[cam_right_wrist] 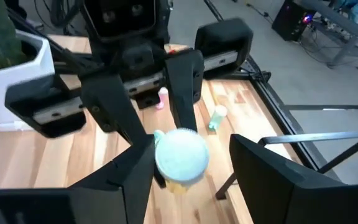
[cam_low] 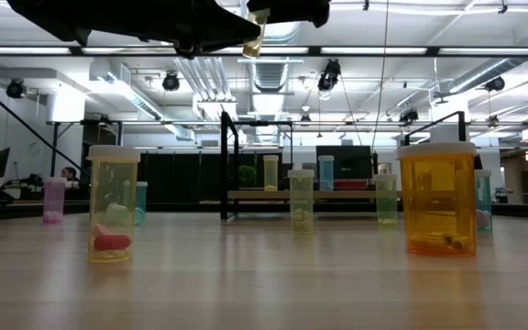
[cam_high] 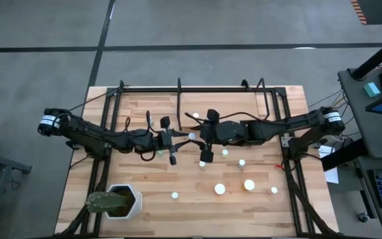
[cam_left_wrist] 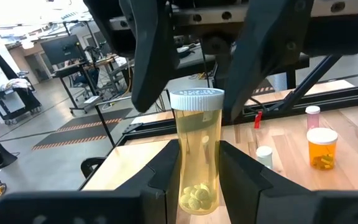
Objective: Pick and place medicine bottles onto shelf by color
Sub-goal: Put the yellow pill bottle on the shelf aligned with the other yellow pill bottle
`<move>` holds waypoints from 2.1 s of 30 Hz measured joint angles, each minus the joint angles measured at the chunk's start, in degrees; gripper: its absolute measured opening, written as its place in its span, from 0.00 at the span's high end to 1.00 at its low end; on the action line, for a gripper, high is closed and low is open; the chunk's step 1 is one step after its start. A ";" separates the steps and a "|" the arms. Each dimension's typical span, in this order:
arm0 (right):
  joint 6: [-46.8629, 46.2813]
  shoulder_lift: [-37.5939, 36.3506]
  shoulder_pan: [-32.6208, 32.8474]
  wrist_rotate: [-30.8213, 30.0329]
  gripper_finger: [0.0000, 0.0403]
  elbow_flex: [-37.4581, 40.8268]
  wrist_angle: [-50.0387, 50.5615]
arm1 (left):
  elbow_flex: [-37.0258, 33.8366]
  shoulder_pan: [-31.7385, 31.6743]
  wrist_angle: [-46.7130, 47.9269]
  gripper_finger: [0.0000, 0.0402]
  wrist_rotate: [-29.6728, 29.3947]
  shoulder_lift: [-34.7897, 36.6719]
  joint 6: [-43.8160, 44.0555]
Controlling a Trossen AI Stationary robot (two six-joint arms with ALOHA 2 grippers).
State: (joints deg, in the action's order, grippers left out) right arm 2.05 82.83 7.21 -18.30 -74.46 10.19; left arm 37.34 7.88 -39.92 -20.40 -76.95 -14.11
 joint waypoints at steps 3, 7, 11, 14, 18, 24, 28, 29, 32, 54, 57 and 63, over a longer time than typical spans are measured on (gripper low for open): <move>-0.10 0.00 -0.01 0.02 0.56 0.02 0.32 | 0.00 0.00 0.11 0.81 -0.02 0.00 0.06; -0.12 0.00 0.01 0.06 0.63 0.02 0.37 | 0.12 0.00 0.11 0.81 -0.09 0.00 0.09; -0.01 0.00 0.04 0.28 0.70 0.02 0.38 | 0.11 0.00 0.11 0.81 -0.13 0.00 0.11; 0.08 0.00 0.04 0.26 0.74 0.02 0.40 | 0.11 -0.02 0.07 0.81 -0.13 0.00 0.24; 0.05 0.00 0.04 0.26 0.74 0.03 0.35 | 0.24 -0.02 0.06 0.76 -0.12 0.00 0.22; -1.29 0.00 -0.14 0.19 0.72 -0.08 1.59 | 0.09 0.02 -0.02 0.62 -0.87 0.76 -0.35; -3.26 0.00 -1.21 0.21 0.72 -2.09 6.39 | -0.24 0.02 1.54 0.54 -2.38 3.79 -3.27; -3.75 0.00 -1.67 0.19 0.72 -2.68 7.90 | -0.26 0.00 2.53 0.53 -2.44 4.76 -4.35; -4.54 0.00 -3.87 0.22 0.72 -4.11 11.94 | -0.39 0.00 5.56 0.51 -2.51 8.17 -6.20; 9.49 11.26 -37.27 33.35 0.72 -2.38 3.59 | -1.27 -0.04 11.06 0.51 -2.58 23.63 -9.24; 9.04 14.43 -38.13 33.33 0.72 -2.73 1.78 | -1.27 -0.04 11.04 0.51 -2.58 23.54 -9.29; 10.20 17.11 -39.07 33.64 0.72 -2.72 -0.42 | -1.29 -0.04 11.06 0.50 -2.58 23.54 -9.31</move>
State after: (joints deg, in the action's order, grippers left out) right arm 12.26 99.93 -31.87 15.35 -77.17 9.76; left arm 36.05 7.84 -28.86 -22.98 -53.41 -23.42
